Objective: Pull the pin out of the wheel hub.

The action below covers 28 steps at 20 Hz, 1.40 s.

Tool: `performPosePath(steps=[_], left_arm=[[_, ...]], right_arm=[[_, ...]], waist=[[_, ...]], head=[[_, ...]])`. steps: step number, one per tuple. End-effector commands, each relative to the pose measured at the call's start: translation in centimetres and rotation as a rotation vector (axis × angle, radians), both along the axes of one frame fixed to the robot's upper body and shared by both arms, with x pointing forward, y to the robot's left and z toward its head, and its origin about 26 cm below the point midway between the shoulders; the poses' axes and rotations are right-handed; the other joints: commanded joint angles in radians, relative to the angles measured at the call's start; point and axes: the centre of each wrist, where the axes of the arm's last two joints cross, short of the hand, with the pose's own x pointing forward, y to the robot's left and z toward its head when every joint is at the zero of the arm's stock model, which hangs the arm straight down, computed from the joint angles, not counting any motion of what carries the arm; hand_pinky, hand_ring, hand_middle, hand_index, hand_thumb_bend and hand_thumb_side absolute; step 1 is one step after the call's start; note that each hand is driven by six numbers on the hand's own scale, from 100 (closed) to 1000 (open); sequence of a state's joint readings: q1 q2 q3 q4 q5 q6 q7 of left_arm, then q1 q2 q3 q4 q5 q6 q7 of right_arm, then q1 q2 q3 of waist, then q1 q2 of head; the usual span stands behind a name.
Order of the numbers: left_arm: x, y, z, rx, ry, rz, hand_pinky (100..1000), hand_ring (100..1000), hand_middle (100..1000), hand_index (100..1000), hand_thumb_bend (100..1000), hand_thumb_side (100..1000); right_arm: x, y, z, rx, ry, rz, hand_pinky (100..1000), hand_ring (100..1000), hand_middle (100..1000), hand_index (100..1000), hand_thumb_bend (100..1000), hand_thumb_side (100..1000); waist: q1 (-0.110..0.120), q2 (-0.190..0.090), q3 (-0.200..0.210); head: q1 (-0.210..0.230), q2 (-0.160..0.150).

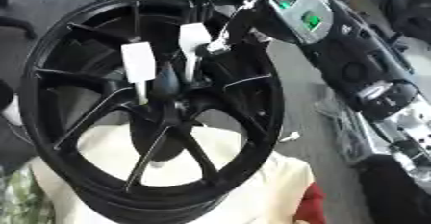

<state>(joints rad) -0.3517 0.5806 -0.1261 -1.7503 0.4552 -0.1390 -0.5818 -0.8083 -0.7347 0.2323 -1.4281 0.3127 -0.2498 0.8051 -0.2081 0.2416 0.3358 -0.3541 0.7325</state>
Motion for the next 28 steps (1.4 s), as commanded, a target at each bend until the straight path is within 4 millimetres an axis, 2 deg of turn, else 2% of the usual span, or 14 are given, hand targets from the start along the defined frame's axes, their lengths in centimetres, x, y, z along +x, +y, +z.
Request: performPosePath(steps=[1,9,15,20,26,28], left_arm=[[-0.2,0.31,1.04,0.019,-0.035,0.001,847,926,856,873,107,799],[-0.22,0.33,0.99,0.021,-0.035,0.003,848,928,855,872,107,802],[-0.23,0.35,0.9,0.024,-0.034,0.006,850,930,854,871,107,802],[-0.26,0.36,0.84,0.026,-0.034,0.007,851,932,854,871,106,803],[-0.28,0.38,0.75,0.03,-0.034,0.009,853,933,854,871,105,805],[-0.28,0.4,0.69,0.031,-0.032,0.01,853,933,854,872,106,807]], right_arm=[[-0.24,-0.76,1.12,0.008,-0.025,-0.018,755,714,629,756,351,387],[-0.07,-0.91,0.74,0.028,-0.004,-0.019,742,687,572,702,285,349],[0.01,-0.96,0.57,0.084,0.005,-0.023,718,616,499,631,255,274],[0.09,-1.04,0.44,0.145,0.004,-0.045,703,574,462,589,215,247],[0.05,-1.04,0.59,0.209,0.006,-0.061,679,534,390,514,125,203],[-0.03,-0.97,0.86,0.229,0.004,-0.058,661,505,344,464,100,195]], waist=[[0.009,-0.011,0.001],[0.007,-0.009,0.002],[0.007,-0.01,0.002],[0.006,-0.011,0.003],[0.007,-0.011,0.004],[0.007,-0.012,0.004]], head=[[-0.003,-0.011],[0.0,-0.011],[0.001,-0.009],[0.0,-0.011],[-0.001,-0.011],[-0.002,-0.01]])
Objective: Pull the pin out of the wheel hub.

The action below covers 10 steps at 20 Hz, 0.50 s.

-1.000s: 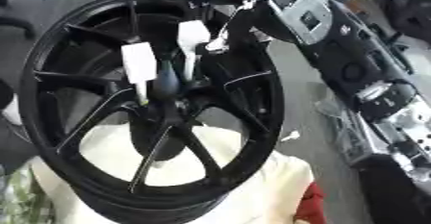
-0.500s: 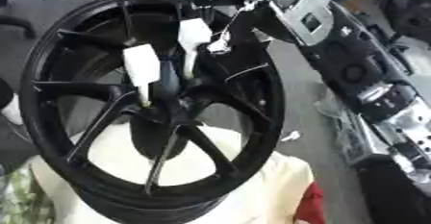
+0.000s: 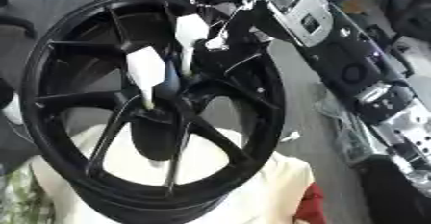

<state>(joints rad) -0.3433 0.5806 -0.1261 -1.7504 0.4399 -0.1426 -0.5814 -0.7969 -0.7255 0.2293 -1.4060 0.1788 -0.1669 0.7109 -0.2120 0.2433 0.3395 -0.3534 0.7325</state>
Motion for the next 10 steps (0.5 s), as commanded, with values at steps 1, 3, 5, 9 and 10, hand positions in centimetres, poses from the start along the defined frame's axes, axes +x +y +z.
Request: performPosePath(steps=[1,3,5,9,10], left_arm=[[-0.17,0.31,0.92,0.02,-0.031,0.002,853,933,854,872,105,807],[-0.18,0.33,0.89,0.02,-0.03,0.003,853,934,854,872,104,805],[-0.18,0.35,0.87,0.018,-0.028,0.005,853,934,854,873,106,807],[-0.2,0.39,0.78,0.019,-0.023,0.006,854,935,854,873,108,808],[-0.2,0.39,0.74,0.019,-0.022,0.006,854,935,854,873,108,809]], right_arm=[[-0.39,-0.56,1.92,0.029,-0.046,-0.012,655,497,329,446,100,196],[-0.49,-0.44,2.12,0.03,-0.046,-0.003,648,488,314,425,100,198],[-0.57,-0.34,2.27,0.024,-0.04,0.009,637,480,296,399,100,208],[-0.72,-0.34,2.68,0.005,-0.022,0.032,630,475,278,375,100,235],[-0.74,-0.39,2.79,0.001,-0.018,0.035,630,475,275,372,100,240]], waist=[[0.011,-0.014,0.0],[0.011,-0.015,0.0],[0.011,-0.016,0.001],[0.011,-0.019,0.002],[0.011,-0.021,0.002]], head=[[-0.003,-0.011],[-0.004,-0.011],[-0.004,-0.01],[-0.006,-0.007],[-0.008,-0.007]])
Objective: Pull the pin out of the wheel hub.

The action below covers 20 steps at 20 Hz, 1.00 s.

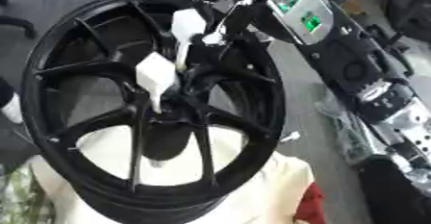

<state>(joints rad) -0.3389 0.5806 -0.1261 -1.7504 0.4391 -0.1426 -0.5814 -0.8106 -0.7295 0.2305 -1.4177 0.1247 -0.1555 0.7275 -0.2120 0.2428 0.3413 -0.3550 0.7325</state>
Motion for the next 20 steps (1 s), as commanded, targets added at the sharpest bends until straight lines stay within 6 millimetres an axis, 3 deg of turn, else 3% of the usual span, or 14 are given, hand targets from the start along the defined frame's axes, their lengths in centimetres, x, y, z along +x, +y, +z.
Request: performPosePath(steps=[1,20], left_arm=[[-0.1,0.3,0.9,0.019,-0.024,0.003,854,935,854,873,108,809],[-0.2,0.2,0.4,0.021,-0.002,-0.01,857,938,853,875,112,813]], right_arm=[[-0.6,-0.7,2.2,-0.034,-0.03,0.007,627,473,268,364,100,246],[-1.5,-0.9,4.7,-0.002,-0.102,0.004,600,449,219,290,100,293]], waist=[[0.011,-0.021,0.001],[0.017,-0.036,0.001]], head=[[-0.007,-0.007],[-0.013,-0.01]])
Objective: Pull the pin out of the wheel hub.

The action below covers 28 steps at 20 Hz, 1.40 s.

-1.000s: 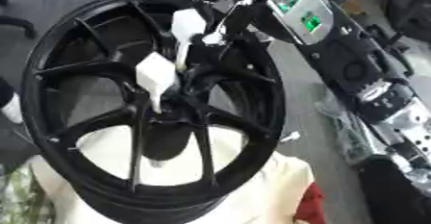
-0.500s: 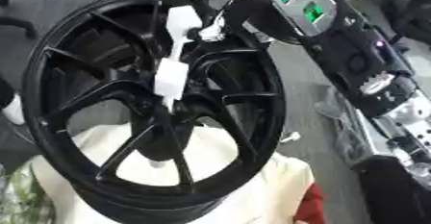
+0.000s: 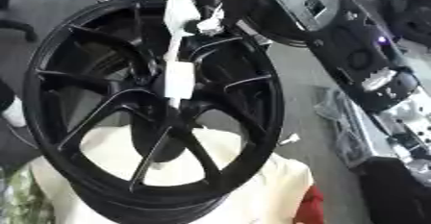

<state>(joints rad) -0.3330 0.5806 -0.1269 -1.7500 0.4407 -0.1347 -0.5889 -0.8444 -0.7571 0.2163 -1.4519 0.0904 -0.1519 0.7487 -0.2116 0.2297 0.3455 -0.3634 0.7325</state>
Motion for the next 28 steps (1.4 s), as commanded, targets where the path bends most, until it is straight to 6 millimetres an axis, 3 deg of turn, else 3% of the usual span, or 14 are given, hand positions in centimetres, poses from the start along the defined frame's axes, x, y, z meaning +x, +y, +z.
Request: performPosePath(steps=[1,9,12,22,28], left_arm=[[-0.1,0.1,0.6,0.017,-0.015,-0.006,857,938,853,875,113,813],[-0.2,0.1,0.5,0.002,-0.007,-0.014,857,939,853,874,110,801],[-0.2,0.1,0.4,-0.001,0.0,-0.018,858,940,853,874,110,800],[-0.2,0.1,0.2,0.0,0.014,-0.021,858,942,853,874,112,802],[-0.4,0.6,0.1,0.008,0.016,-0.003,858,944,854,875,110,798]], right_arm=[[-0.8,-1.1,2.3,0.005,-0.063,-0.033,600,447,217,288,100,288],[-1.3,-2.3,3.6,0.097,-0.121,-0.086,598,435,211,284,100,248],[-1.3,-3.5,3.9,0.157,-0.135,-0.14,592,422,204,281,100,212],[-2.0,-10.6,5.2,0.384,-0.203,-0.399,580,396,189,271,100,126],[-5.2,-17.3,5.8,0.477,-0.274,-0.611,579,392,187,270,100,100]], waist=[[0.017,-0.024,-0.003],[0.027,-0.035,-0.009],[0.031,-0.04,-0.015],[0.034,-0.049,-0.029],[0.03,-0.052,-0.052]], head=[[-0.006,-0.01],[-0.024,-0.01],[-0.031,-0.008],[-0.037,-0.002],[-0.015,0.006]])
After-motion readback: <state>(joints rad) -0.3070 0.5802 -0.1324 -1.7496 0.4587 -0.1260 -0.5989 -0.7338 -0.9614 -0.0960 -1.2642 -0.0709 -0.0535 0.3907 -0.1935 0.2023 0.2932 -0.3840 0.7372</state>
